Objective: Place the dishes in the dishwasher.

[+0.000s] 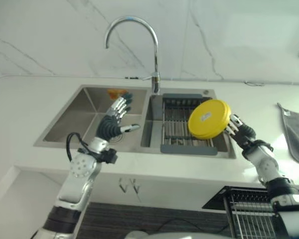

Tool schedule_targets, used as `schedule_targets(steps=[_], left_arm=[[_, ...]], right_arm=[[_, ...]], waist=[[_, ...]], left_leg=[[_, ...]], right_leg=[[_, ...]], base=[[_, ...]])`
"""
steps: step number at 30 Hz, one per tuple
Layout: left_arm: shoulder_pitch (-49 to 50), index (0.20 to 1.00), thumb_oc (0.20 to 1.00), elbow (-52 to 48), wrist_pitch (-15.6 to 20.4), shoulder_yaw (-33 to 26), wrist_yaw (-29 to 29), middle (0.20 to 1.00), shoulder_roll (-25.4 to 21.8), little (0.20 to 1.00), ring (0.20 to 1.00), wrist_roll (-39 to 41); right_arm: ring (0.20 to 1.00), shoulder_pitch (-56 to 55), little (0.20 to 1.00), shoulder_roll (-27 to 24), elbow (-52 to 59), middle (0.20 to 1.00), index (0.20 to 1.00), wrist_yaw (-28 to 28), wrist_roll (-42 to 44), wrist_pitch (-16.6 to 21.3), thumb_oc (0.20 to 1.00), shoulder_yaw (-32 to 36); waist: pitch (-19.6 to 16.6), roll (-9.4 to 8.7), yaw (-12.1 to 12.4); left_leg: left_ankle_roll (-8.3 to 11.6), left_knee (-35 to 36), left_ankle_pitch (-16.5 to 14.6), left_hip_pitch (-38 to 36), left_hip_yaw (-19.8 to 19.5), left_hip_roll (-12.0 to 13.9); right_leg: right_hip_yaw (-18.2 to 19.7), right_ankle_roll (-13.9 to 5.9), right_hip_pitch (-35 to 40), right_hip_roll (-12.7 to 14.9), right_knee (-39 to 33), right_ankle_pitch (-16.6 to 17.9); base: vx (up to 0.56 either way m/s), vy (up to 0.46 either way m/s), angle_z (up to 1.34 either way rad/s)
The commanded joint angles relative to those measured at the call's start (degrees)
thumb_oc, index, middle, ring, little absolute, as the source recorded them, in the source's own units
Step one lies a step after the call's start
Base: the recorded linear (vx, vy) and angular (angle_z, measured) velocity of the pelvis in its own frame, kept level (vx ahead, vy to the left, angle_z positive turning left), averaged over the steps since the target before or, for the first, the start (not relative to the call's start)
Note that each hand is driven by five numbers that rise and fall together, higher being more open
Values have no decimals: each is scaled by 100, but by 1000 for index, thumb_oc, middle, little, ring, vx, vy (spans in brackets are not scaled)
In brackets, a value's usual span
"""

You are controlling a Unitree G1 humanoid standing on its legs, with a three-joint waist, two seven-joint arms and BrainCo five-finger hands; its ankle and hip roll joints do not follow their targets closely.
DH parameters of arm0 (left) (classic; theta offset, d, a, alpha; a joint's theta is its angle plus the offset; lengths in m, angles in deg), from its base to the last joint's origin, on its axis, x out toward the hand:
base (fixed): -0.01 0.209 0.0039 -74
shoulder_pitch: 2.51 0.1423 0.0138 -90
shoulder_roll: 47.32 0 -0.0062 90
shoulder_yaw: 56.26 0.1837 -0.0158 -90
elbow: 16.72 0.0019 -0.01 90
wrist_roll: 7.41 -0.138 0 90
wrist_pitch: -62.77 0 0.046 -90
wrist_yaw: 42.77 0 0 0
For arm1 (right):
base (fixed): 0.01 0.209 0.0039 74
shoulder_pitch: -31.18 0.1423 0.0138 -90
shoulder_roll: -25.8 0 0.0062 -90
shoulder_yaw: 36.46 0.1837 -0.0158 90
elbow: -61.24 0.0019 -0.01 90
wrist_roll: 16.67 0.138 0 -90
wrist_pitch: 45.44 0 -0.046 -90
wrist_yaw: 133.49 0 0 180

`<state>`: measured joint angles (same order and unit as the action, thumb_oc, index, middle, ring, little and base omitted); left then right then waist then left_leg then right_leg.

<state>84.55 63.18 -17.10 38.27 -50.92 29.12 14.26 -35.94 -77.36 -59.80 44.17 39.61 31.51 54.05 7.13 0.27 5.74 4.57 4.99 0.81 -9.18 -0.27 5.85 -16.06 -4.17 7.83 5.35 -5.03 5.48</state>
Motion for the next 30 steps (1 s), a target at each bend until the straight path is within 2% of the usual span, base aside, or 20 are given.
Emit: schedule_targets(steps=[1, 30], left_arm=[[-568, 1000, 1000, 93, 187, 175, 40, 1000, -284, 1000, 1000, 300], [-681, 1000, 1000, 131, 95, 284, 80, 1000, -368, 1000, 1000, 349]], right_arm=[[1000, 631, 1000, -292, -308, 1000, 1000, -191, -39, 24, 1000, -107], [1000, 1122, 1000, -505, -1078, 1000, 1000, -372, -389, -304, 1000, -452]], waist=[[-103, -208, 200], [-90, -219, 349]], left_leg=[[-22, 1, -375, -66, 401, -41], [3, 1, -354, -82, 332, -48]], right_leg=[[50, -314, 449, 299, 92, -727], [-39, -316, 518, 323, 75, -723]], base=[[0, 0, 0], [-2, 1, 0]])
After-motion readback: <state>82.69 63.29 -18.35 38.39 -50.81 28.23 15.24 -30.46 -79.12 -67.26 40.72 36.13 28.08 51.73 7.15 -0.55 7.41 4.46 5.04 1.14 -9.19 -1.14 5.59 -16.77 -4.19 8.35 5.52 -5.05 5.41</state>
